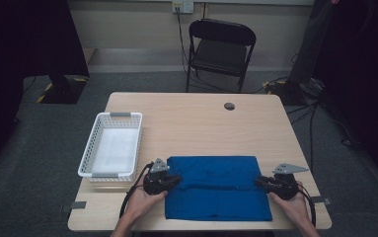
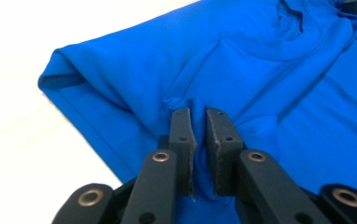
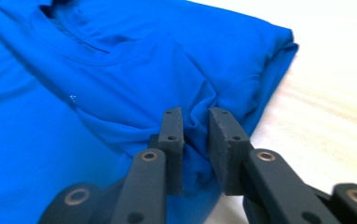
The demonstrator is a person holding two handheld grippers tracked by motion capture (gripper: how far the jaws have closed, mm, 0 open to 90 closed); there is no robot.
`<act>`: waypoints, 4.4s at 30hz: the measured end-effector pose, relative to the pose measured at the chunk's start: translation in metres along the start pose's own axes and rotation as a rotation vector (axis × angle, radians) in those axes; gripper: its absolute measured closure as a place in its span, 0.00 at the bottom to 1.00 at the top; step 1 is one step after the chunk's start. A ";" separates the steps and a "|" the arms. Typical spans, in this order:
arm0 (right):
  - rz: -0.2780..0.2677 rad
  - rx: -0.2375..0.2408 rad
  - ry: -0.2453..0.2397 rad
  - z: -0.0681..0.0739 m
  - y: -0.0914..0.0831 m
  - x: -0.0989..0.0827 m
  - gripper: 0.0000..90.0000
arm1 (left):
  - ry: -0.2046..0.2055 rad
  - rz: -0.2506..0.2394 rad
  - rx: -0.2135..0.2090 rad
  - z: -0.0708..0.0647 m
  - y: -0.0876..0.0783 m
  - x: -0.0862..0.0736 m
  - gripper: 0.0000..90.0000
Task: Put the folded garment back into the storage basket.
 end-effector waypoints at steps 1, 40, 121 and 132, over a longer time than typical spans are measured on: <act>-0.001 -0.006 0.005 -0.001 0.001 0.001 0.82 | 0.004 0.006 0.000 0.001 0.001 0.001 0.89; 0.029 0.041 -0.045 0.024 0.050 0.056 0.71 | 0.045 -0.005 -0.077 -0.001 0.065 0.049 0.69; -0.031 0.256 -0.040 0.064 -0.043 -0.011 0.93 | 0.187 0.014 -0.217 -0.093 -0.003 -0.010 0.93; -0.065 0.304 -0.011 0.062 -0.056 -0.017 0.81 | 0.151 -0.008 -0.207 -0.086 -0.017 -0.016 0.82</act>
Point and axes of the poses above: each handheld gripper's, and its own axes: y roughly forward along the jaws, x roughly out of its top, z roughly to its left, the point moved 5 cm from there along y, roughly forward along the jaws, and after that the axes turned 13 degrees about -x, right-handed, at the moved point
